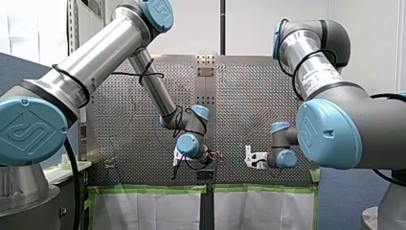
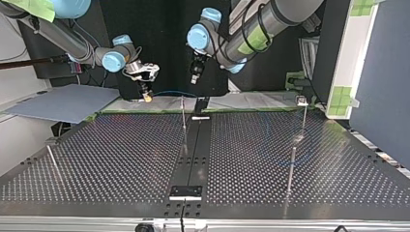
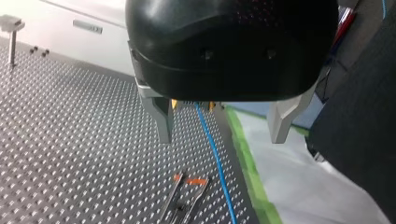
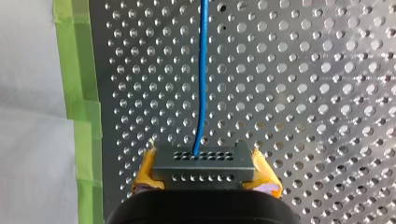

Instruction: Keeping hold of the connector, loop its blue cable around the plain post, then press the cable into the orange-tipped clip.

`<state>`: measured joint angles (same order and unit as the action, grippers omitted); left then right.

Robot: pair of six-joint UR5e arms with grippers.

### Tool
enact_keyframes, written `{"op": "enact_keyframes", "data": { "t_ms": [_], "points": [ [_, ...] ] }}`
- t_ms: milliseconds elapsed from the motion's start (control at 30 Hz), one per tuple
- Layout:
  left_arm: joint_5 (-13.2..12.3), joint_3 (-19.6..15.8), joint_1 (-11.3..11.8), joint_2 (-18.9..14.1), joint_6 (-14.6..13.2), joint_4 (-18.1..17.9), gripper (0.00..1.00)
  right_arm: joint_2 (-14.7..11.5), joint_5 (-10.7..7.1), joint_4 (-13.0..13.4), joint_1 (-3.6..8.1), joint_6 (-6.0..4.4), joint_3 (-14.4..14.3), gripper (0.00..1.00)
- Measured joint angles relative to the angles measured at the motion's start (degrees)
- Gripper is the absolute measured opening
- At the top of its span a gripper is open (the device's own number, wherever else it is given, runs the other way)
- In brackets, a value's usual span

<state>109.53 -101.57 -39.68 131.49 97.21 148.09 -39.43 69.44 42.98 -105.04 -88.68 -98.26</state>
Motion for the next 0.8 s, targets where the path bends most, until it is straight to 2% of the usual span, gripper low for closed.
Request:
{"op": "enact_keyframes", "data": {
  "t_ms": [133, 233, 400, 667, 800],
  "points": [
    [0.3, 0.5, 0.5, 0.1, 1.1, -0.8, 1.00, 0.0, 0.86, -0.3, 0.08, 0.08, 0.0, 0.00],
    [-0.5, 1.6, 0.7, 0.5, 2.5, -1.0, 1.00, 0.1, 1.07, -0.5, 0.09, 0.11, 0.0, 0.00],
    [-2.7, 4.4, 0.8, 2.7, 4.7, 0.5, 1.00, 0.1, 1.13, -0.5, 0.10, 0.14, 0.0, 0.00],
    [-3.7, 8.5, 1.4, 6.5, 7.2, 0.5, 1.00, 0.2, 1.22, -0.5, 0.06, 0.24, 0.0, 0.00],
    [-4.3, 9.8, 1.8, 7.1, 7.6, 0.2, 1.00, 0.3, 1.28, -0.4, 0.06, 0.30, 0.0, 0.00]
  ]
}}
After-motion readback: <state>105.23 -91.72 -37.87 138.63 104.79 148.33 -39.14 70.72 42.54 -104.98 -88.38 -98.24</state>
